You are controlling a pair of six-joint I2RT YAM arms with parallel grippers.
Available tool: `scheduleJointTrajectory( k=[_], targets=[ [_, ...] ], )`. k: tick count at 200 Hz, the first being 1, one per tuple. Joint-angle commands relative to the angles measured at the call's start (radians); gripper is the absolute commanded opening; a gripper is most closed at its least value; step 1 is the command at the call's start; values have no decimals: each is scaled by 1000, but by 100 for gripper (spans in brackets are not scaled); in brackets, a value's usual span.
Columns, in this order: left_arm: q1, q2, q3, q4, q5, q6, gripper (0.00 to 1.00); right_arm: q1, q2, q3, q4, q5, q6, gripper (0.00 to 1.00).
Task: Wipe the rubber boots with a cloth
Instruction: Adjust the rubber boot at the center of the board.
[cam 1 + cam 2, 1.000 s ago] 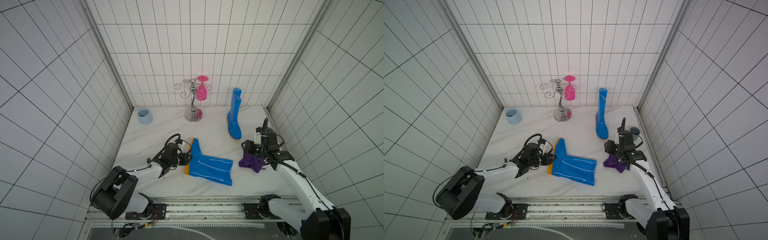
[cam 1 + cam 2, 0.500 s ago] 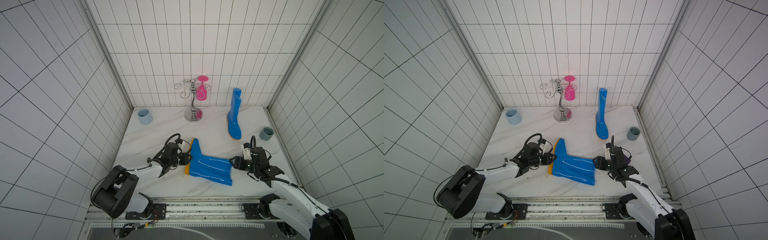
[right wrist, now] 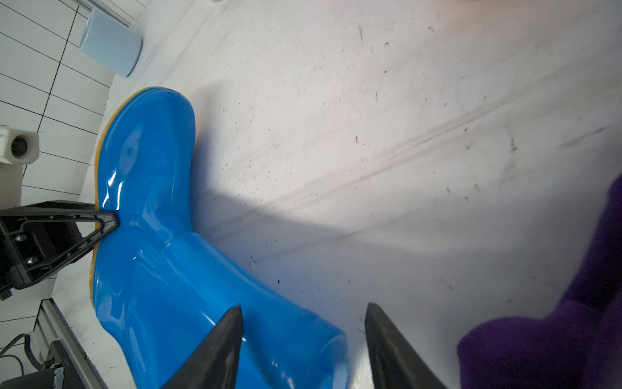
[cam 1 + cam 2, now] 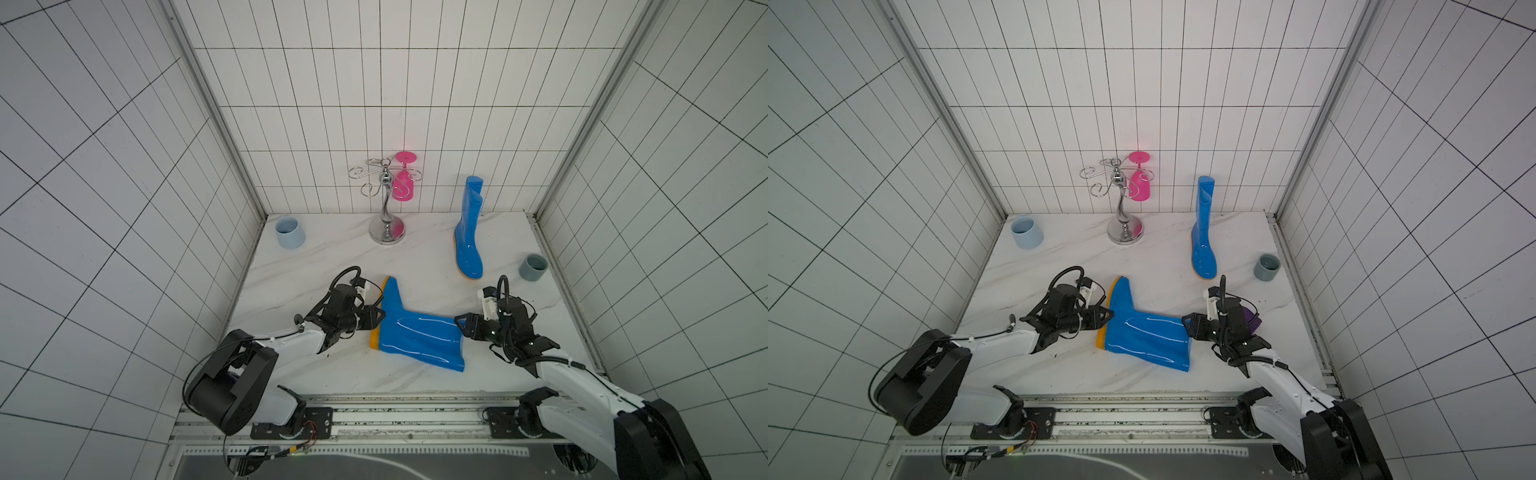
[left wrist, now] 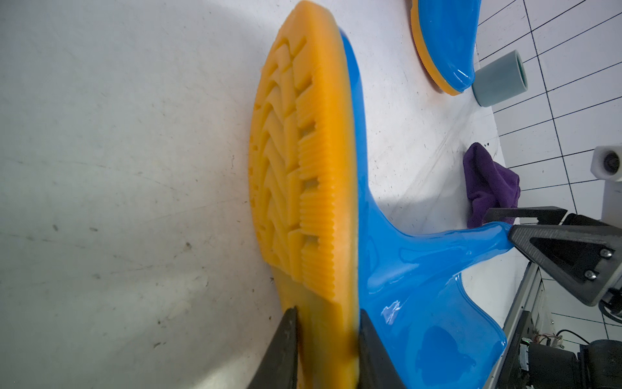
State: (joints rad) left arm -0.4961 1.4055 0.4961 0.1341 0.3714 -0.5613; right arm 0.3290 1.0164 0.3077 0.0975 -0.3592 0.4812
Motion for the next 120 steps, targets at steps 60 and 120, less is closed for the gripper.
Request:
scheduleJointTrajectory(
  k=[60,120],
  targets=[
    [19,56,-43,-186,-115,-5,25,7,-19,-109,118,-159,38,54],
    [20,69,-36,-185,-113,-1,25,10,-174,-126,19,-132,17,34]
  ],
)
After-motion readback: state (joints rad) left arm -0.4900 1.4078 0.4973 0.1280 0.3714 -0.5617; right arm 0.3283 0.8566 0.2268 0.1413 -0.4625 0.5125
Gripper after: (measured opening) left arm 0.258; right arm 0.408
